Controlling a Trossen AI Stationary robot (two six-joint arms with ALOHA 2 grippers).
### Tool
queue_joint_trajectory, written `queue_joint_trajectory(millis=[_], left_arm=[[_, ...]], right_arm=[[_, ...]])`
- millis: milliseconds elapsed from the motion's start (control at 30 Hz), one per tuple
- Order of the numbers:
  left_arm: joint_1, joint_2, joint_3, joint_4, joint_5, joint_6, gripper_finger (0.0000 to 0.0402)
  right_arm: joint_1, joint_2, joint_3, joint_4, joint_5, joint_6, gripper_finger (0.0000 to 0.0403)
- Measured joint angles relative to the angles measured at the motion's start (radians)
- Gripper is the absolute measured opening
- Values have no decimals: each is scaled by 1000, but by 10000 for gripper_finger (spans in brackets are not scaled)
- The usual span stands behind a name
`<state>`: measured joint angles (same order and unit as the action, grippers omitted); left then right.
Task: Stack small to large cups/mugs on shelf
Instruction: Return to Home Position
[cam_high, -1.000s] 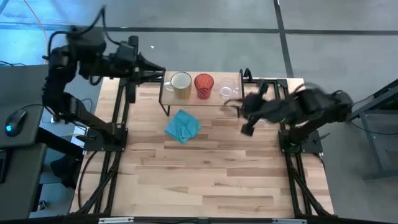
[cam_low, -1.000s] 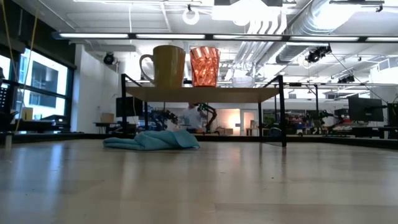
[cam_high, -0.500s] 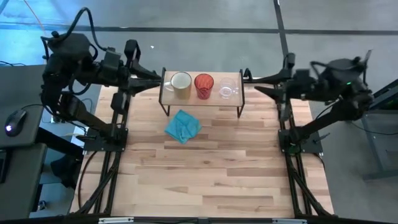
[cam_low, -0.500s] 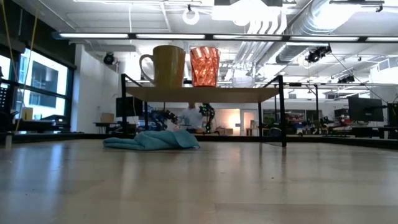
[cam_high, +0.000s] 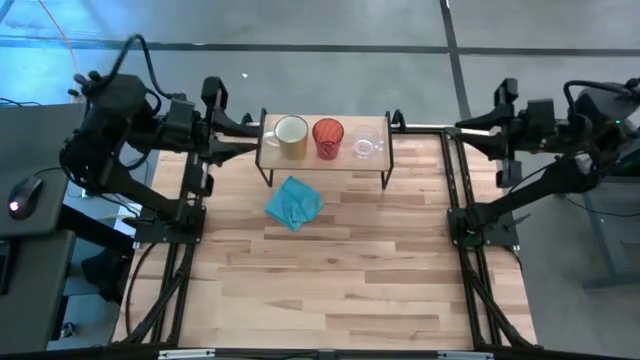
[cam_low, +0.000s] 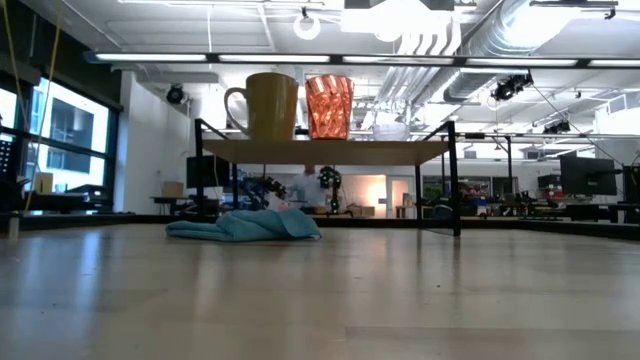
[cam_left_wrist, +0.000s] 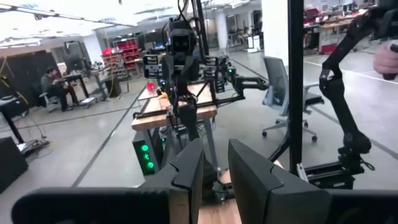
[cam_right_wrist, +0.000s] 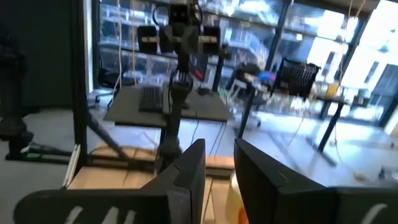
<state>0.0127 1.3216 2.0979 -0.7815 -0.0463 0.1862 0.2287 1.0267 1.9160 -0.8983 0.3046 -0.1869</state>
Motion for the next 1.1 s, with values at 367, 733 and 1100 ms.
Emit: queue_joint_trajectory(millis=[367, 733, 1100], left_arm=[[0, -351, -583, 443, -105, -14, 67], [0, -597, -1020, 739, -205, -62, 67], [0, -784, -1317, 873, -298, -90, 67]], right_arm=[[0, -75, 0, -247, 83, 187, 79], [0, -107, 0, -265, 115, 180, 79], [0, -88, -1, -295, 115, 232, 79]])
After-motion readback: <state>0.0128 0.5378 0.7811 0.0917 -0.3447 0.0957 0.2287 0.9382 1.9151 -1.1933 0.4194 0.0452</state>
